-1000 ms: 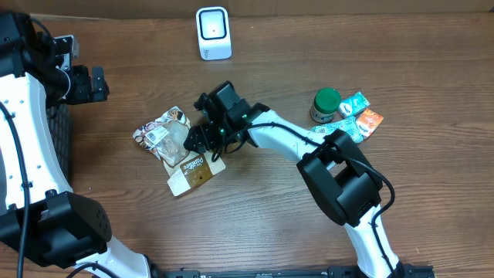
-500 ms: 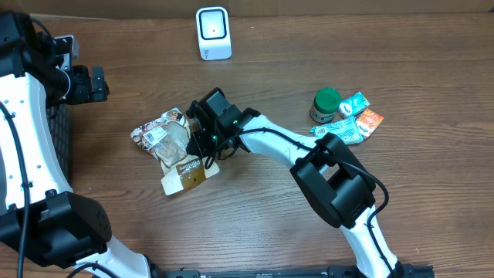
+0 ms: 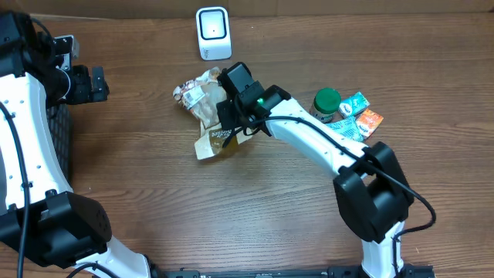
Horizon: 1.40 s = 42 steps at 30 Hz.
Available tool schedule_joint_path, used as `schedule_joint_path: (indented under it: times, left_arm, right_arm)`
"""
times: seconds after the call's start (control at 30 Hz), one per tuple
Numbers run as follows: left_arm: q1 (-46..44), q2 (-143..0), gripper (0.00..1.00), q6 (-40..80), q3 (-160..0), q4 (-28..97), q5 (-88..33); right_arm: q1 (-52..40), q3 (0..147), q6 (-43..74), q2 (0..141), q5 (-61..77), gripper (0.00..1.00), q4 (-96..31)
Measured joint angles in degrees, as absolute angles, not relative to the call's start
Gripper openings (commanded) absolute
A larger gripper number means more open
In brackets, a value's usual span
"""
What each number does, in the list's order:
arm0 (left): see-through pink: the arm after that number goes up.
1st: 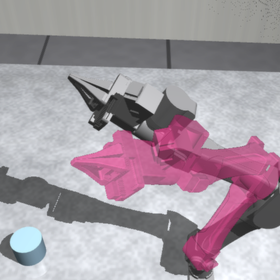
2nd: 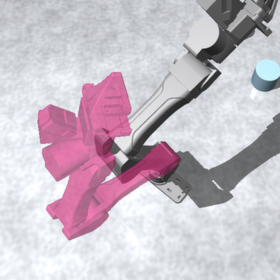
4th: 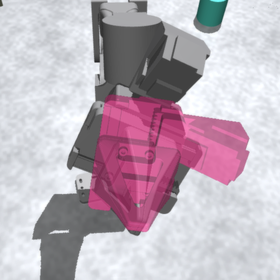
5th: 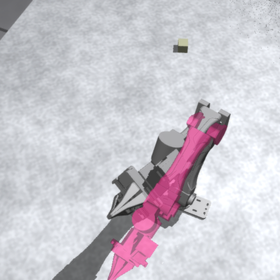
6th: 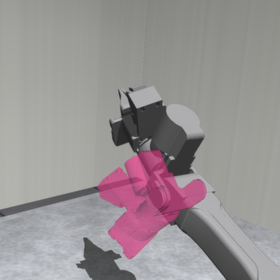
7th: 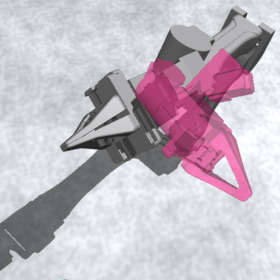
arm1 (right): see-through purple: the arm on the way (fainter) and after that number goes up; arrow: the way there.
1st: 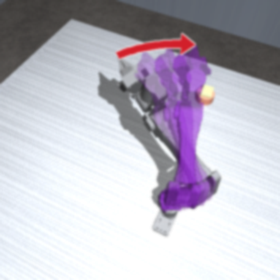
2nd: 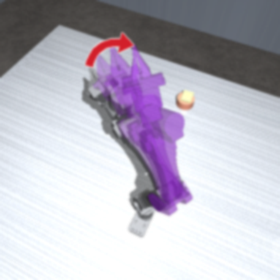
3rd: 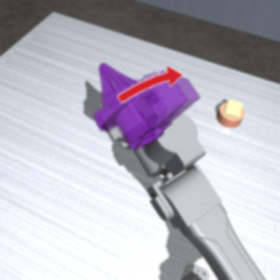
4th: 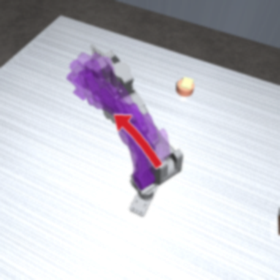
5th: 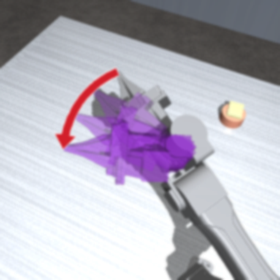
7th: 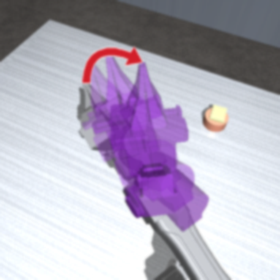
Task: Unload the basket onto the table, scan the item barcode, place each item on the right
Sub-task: 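Move the right gripper left and grasp the clear Pantree bag, then lift the Pantree bag and carry it toward the white scanner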
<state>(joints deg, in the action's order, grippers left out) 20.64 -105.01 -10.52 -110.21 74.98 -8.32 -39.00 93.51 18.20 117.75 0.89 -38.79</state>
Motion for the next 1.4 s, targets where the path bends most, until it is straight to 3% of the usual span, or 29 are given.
schedule_joint_path:
  times: [0.2,0.37,0.5,0.7,1.03,1.4]
  left_arm:
    - [20.64,-105.03,1.00,-10.52,-110.21,74.98,-8.34]
    - [20.64,-105.01,1.00,-10.52,-110.21,74.98,-8.32]
    - [20.64,-105.01,1.00,-10.52,-110.21,74.98,-8.32]
    - [20.64,-105.01,1.00,-10.52,-110.21,74.98,-8.34]
    - [20.64,-105.03,1.00,-10.52,-110.21,74.98,-8.32]
    - [20.64,-105.01,1.00,-10.52,-110.21,74.98,-8.32]
  right_arm:
    - [-39.11,93.30,24.77,117.89,-0.89,0.08,-41.50]
    - [-39.09,93.30,29.43,118.76,-0.58,0.52,-43.51]
    - [-39.09,93.23,31.24,119.13,0.25,0.65,-43.66]
    - [-37.06,93.32,28.51,119.15,5.28,0.68,-45.01]
    - [-22.44,93.34,20.45,121.23,23.16,0.64,-44.07]
    - [-24.32,94.00,18.92,130.93,40.07,0.63,-39.40]
